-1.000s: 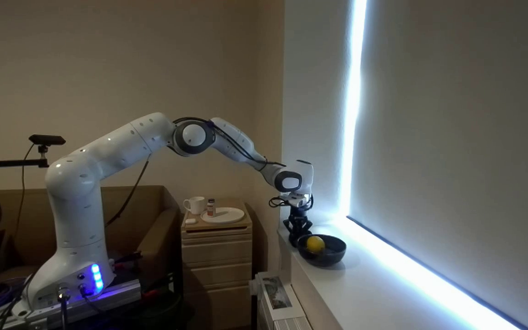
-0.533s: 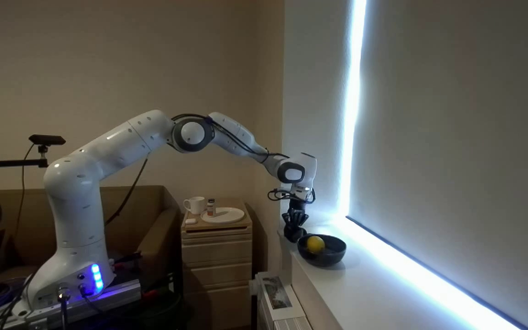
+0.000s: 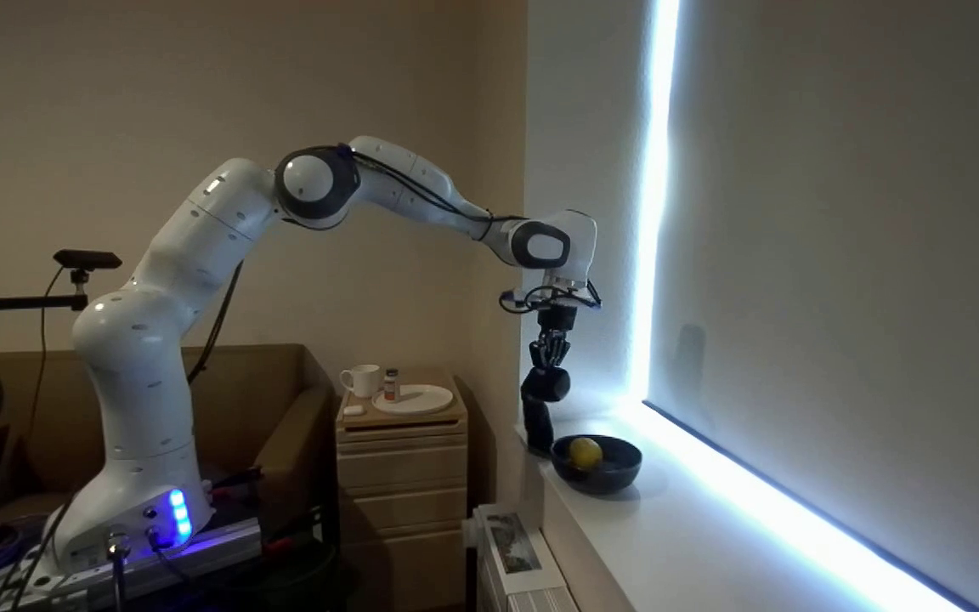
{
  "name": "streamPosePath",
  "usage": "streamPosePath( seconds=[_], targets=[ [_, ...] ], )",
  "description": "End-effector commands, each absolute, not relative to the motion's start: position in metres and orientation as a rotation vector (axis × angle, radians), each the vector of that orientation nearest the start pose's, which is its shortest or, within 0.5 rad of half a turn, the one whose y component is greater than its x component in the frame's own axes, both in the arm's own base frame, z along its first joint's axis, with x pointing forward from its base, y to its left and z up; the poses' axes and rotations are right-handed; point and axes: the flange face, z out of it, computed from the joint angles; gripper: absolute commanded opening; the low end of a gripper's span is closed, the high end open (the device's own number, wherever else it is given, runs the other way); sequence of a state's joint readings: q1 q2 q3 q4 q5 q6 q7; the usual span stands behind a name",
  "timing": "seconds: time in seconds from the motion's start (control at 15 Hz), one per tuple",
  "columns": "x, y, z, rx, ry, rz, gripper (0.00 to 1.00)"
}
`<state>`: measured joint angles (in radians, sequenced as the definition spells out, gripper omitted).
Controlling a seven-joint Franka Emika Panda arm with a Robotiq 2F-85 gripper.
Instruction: Remove the black sock from the windowsill and place it on the white tray on top of the nightstand
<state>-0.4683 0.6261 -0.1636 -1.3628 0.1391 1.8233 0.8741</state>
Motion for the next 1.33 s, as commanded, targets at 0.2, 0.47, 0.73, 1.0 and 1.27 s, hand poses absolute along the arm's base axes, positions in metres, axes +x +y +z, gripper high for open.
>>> streamPosePath(
  seconds=[0.2,0.47,0.73,1.0,1.27],
  targets=[
    [0.562,-0.351,0.373,-2.405,1.869,0.29,0.06],
    [0.544,-0.332,0.381,-2.43,1.778,0.314,0.06],
    [0.557,-0.257,0.381,-2.639,1.576,0.289,0.02],
    [0.586,-0.15,0.401,-2.855,1.357,0.148,0.02],
    [0.619,-0.036,0.43,-2.936,1.215,-0.139,0.02]
  ],
)
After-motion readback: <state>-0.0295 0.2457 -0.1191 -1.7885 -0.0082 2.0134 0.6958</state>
